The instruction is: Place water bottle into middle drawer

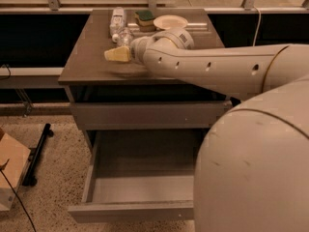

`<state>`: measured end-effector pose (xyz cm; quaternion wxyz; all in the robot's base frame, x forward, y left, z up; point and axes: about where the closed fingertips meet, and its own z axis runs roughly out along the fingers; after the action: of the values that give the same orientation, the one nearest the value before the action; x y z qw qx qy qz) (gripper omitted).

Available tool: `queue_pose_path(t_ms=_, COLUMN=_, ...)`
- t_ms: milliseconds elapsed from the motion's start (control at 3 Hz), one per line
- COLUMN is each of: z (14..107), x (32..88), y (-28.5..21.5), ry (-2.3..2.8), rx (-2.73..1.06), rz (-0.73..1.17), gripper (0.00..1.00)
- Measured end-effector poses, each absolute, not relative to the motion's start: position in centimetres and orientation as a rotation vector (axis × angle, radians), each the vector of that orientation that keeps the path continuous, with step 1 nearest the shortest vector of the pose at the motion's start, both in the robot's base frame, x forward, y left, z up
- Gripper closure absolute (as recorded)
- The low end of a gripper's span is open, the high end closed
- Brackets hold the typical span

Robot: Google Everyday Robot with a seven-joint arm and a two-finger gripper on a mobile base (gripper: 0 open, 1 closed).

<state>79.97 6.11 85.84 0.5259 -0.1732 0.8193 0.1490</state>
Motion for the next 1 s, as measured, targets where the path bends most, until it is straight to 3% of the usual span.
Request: queue_pose_path(t_ms=1000, z=85.4, x=83.4, y=6.0, ry=1.922, rx=-0.345, rz=0.334, gripper=0.00)
